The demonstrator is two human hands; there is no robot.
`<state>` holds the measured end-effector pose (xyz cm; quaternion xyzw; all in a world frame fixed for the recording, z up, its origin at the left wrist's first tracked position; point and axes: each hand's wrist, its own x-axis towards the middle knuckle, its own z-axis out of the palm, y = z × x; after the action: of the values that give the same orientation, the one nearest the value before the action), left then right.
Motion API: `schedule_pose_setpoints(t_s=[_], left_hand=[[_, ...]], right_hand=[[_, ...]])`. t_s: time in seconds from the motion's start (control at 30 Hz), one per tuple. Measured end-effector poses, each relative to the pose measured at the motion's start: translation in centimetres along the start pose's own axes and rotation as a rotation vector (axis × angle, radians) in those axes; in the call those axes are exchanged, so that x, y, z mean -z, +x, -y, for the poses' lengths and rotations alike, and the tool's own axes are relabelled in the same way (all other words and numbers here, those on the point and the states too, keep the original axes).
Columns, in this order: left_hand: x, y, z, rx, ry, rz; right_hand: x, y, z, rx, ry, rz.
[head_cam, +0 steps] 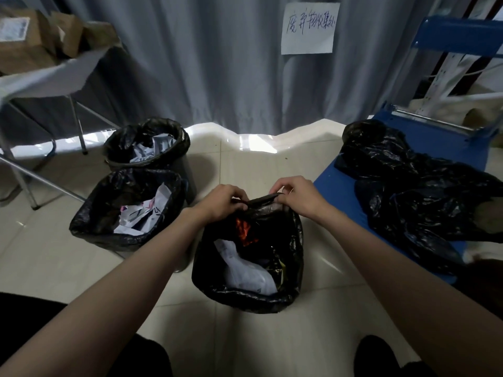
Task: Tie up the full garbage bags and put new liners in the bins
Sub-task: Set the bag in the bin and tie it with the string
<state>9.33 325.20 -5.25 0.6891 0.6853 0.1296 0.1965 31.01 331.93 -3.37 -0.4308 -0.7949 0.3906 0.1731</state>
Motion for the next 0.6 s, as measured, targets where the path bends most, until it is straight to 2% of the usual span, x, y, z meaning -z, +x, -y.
schedule_pose_setpoints(t_s=[0.1,0.3,0.4,0.6], left_hand=[[0.4,0.2,-0.3,-0.026,0.043,-0.003],[0.3,-0.7,-0.1,-0.051,0.209,-0.145],[0.6,-1.3,0.7,-0.015,0.199,-0.165],[1.0,-1.6,2.3,0.042,0.148,-0.168]], right_hand=[[0.1,-0.3,-0.7,-0.012,-0.033,0.020],[0.0,-0.6,-2.5,-0.127,-0.172,0.134],[-0.1,-0.8,-2.7,-0.146,-0.245,0.163],[-0.4,-1.1,-2.5,-0.196,-0.307,-0.023]])
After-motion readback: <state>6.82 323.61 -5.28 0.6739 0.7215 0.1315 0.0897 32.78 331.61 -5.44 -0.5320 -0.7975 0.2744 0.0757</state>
